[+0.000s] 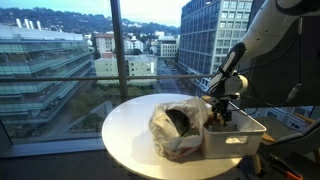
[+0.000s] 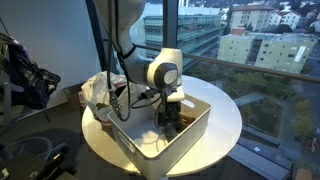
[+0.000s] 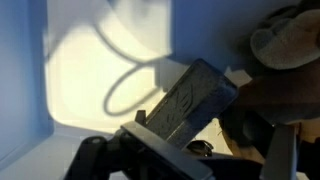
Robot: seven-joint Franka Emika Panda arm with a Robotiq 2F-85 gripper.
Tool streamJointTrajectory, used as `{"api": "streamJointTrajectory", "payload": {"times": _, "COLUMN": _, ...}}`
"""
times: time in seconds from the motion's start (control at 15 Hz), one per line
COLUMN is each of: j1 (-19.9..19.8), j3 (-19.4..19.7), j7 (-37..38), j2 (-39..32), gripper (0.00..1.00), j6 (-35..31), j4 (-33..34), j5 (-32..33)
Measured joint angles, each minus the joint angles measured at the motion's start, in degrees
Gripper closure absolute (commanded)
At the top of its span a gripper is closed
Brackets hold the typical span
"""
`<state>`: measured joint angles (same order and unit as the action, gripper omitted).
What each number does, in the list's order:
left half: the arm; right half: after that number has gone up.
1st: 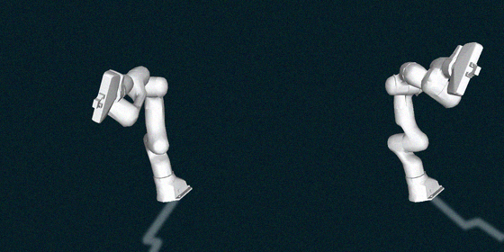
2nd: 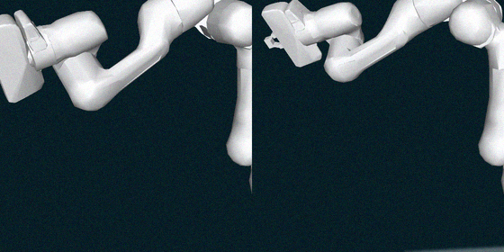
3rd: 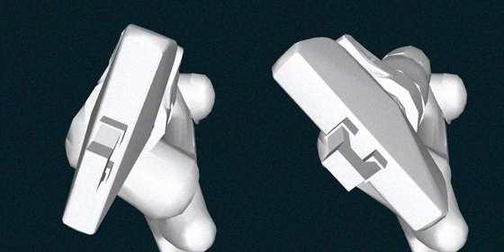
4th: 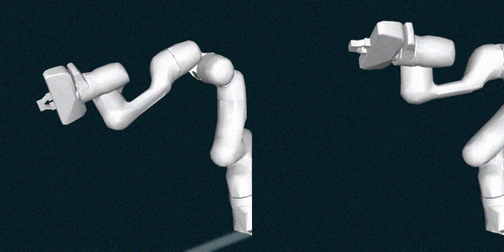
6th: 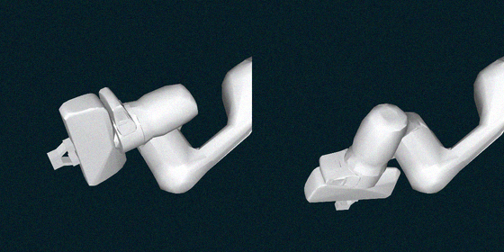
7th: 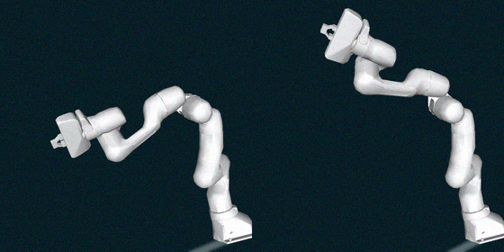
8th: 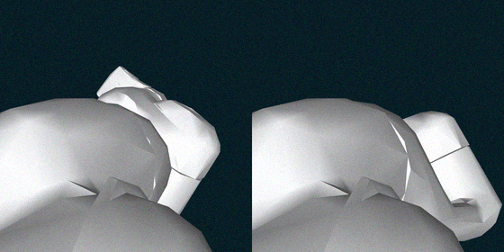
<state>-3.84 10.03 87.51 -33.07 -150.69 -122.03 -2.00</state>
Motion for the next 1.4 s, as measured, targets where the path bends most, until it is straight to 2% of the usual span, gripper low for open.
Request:
{"api": "streamJointTrajectory", "payload": {"times": 0.47, "j1": -0.1, "j3": 0.5, "j7": -1.0, "j2": -5.6, "gripper": 0.00, "j6": 0.1, "j4": 4.4, "j5": -2.4}}
{"api": "streamJointTrajectory", "payload": {"times": 0.53, "j1": -0.1, "j3": 0.6, "j7": -1.0, "j2": -6.0, "gripper": 0.25, "j6": 0.1, "j4": 4.8, "j5": -2.8}}
{"api": "streamJointTrajectory", "payload": {"times": 0.6, "j1": -0.1, "j3": 0.7, "j7": -1.1, "j2": -6.4, "gripper": 0.26, "j6": 0.2, "j4": 5.1, "j5": -3.1}}
{"api": "streamJointTrajectory", "payload": {"times": 1.2, "j1": -0.2, "j3": 1.0, "j7": -1.2, "j2": -7.3, "gripper": 0.98, "j6": 2.6, "j4": 7.1, "j5": -4.3}}
{"api": "streamJointTrajectory", "payload": {"times": 1.27, "j1": -0.2, "j3": 1.0, "j7": -1.2, "j2": -7.3, "gripper": 0.94, "j6": 3.3, "j4": 7.2, "j5": -4.3}}
{"api": "streamJointTrajectory", "payload": {"times": 1.4, "j1": -0.2, "j3": 1.1, "j7": -1.2, "j2": -7.3, "gripper": 0.94, "j6": 4.2, "j4": 7.3, "j5": -4.3}}
